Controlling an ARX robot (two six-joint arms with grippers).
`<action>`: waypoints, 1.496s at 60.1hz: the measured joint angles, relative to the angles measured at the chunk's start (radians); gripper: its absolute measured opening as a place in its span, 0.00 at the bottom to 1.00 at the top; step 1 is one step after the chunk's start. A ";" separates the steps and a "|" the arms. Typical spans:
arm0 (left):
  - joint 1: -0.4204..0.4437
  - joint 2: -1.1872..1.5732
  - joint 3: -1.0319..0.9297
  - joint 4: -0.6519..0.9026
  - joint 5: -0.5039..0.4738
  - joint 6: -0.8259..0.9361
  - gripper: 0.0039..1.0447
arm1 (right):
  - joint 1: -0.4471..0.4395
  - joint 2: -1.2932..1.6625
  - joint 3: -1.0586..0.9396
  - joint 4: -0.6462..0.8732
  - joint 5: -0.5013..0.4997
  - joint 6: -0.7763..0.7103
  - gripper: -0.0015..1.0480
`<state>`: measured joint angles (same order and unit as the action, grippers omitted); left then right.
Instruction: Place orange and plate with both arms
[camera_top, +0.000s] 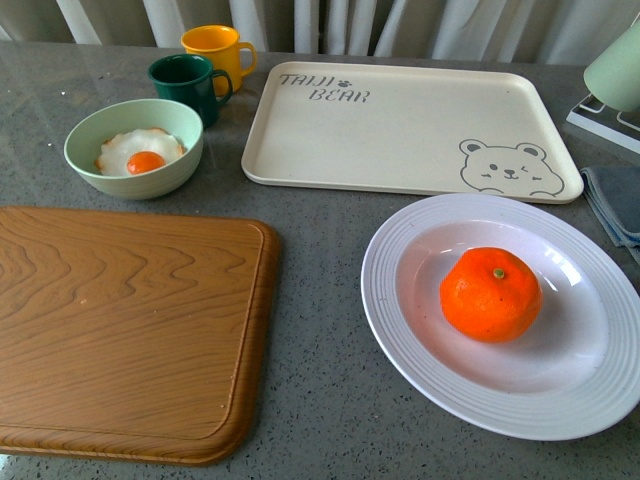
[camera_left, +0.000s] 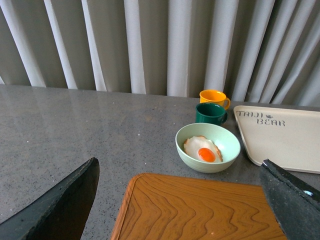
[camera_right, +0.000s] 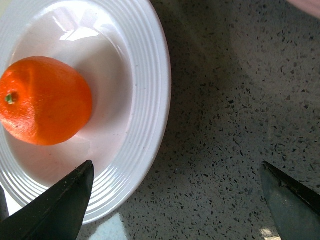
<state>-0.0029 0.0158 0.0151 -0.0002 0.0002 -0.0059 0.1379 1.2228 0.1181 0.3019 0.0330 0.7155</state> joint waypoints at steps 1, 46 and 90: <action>0.000 0.000 0.000 0.000 0.000 0.000 0.92 | 0.000 0.014 0.000 0.014 -0.001 0.004 0.91; 0.000 0.000 0.000 0.000 0.000 0.000 0.92 | -0.010 0.540 0.105 0.521 -0.018 0.043 0.91; 0.000 0.000 0.000 0.000 0.000 0.000 0.92 | 0.004 0.619 0.157 0.508 0.002 0.026 0.68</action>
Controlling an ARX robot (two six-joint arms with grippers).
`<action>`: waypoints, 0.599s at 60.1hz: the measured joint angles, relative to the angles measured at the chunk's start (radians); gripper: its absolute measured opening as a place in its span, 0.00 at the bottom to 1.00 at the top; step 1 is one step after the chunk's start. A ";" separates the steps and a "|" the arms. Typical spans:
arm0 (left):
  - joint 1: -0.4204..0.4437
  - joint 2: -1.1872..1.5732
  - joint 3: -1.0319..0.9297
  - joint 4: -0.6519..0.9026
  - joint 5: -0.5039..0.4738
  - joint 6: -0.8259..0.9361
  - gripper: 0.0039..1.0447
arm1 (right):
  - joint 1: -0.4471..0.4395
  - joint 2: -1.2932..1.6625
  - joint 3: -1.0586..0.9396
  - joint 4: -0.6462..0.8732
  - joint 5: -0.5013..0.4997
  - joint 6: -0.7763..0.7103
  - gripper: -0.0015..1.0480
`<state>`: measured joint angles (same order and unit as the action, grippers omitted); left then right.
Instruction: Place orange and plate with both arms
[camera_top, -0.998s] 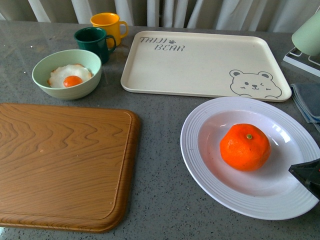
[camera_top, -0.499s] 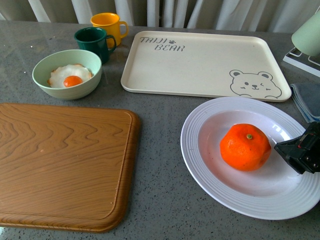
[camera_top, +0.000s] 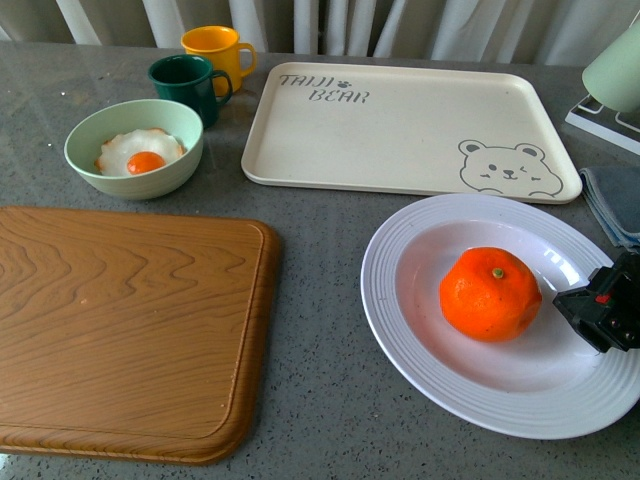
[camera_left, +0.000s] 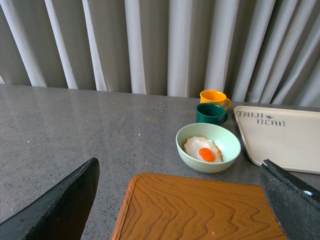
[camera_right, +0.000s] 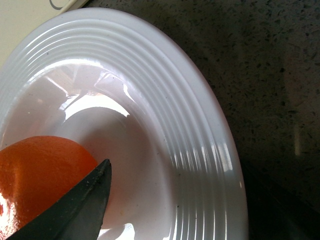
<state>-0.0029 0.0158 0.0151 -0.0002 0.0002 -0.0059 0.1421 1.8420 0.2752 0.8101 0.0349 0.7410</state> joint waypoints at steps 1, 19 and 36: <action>0.000 0.000 0.000 0.000 0.000 0.000 0.92 | 0.000 0.000 0.000 0.000 0.000 0.000 0.68; 0.000 0.000 0.000 0.000 0.000 0.000 0.92 | -0.005 0.006 0.002 -0.014 0.013 0.007 0.52; 0.000 0.000 0.000 0.000 0.000 0.000 0.92 | -0.007 0.007 0.000 -0.024 0.013 0.007 0.35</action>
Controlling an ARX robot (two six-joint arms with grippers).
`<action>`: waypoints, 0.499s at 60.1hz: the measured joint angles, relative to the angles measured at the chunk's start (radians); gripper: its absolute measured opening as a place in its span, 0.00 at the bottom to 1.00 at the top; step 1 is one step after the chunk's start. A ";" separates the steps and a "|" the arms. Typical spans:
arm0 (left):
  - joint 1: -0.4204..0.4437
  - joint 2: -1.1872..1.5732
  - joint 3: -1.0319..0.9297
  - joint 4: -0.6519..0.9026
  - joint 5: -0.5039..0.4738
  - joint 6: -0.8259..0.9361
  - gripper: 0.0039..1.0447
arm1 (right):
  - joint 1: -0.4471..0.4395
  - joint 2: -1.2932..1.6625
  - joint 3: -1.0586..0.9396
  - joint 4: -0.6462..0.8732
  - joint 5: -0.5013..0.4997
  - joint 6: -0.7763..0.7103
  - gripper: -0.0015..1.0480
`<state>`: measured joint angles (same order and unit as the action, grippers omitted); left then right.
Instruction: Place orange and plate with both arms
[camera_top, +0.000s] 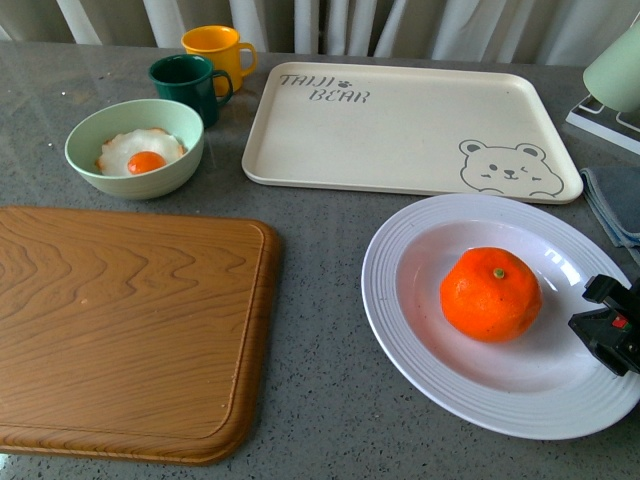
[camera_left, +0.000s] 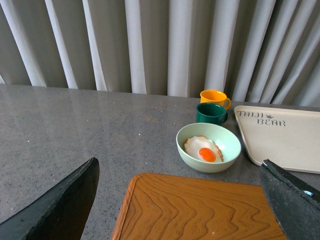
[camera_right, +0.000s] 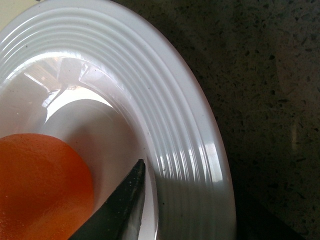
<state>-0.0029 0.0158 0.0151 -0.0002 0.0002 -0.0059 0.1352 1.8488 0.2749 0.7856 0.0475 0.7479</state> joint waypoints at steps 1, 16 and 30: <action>0.000 0.000 0.000 0.000 0.000 0.000 0.92 | 0.000 0.000 0.000 0.000 -0.001 0.000 0.33; 0.000 0.000 0.000 0.000 0.000 0.000 0.92 | -0.007 -0.002 -0.010 -0.001 -0.041 0.063 0.19; 0.000 0.000 0.000 0.000 0.000 0.000 0.92 | -0.013 -0.012 -0.014 0.009 -0.063 0.113 0.14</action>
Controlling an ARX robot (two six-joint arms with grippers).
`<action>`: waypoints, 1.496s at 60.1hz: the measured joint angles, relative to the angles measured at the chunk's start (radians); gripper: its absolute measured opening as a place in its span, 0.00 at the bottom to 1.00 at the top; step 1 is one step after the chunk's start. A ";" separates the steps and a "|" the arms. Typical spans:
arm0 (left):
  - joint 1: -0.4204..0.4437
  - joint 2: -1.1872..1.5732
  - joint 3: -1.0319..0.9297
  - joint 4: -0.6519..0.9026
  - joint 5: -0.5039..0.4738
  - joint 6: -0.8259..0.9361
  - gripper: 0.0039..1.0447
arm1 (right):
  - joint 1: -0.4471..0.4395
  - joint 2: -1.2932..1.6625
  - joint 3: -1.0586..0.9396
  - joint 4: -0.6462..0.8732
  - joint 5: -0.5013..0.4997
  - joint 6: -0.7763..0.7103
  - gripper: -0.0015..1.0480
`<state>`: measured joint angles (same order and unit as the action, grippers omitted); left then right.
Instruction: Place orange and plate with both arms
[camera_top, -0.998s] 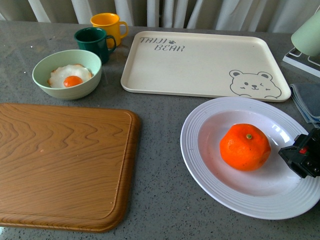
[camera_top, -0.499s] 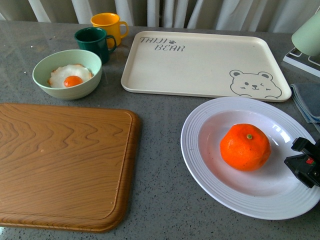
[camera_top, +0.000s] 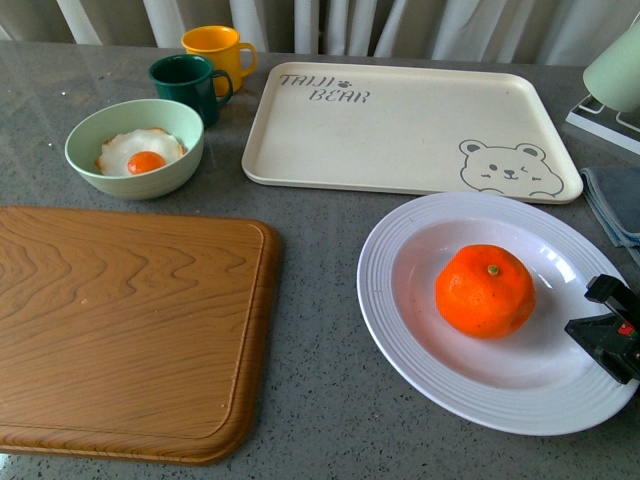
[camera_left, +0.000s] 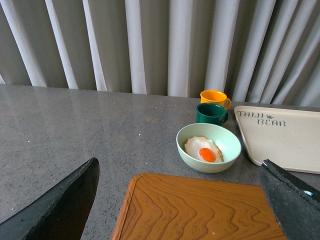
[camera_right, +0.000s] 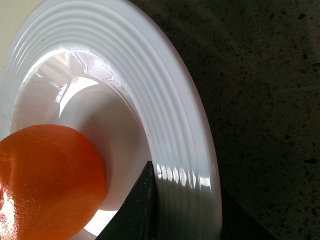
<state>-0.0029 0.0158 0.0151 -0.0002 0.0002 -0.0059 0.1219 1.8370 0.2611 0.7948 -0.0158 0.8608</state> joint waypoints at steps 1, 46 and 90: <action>0.000 0.000 0.000 0.000 0.000 0.000 0.92 | 0.000 0.000 -0.001 0.002 -0.001 0.001 0.14; 0.000 0.000 0.000 0.000 0.000 0.000 0.92 | -0.034 -0.143 -0.054 0.040 -0.063 0.075 0.04; 0.000 0.000 0.000 0.000 0.000 0.000 0.92 | -0.046 -0.180 -0.097 0.125 -0.065 0.111 0.03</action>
<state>-0.0029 0.0158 0.0151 -0.0002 0.0002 -0.0059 0.0757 1.6566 0.1638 0.9195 -0.0811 0.9722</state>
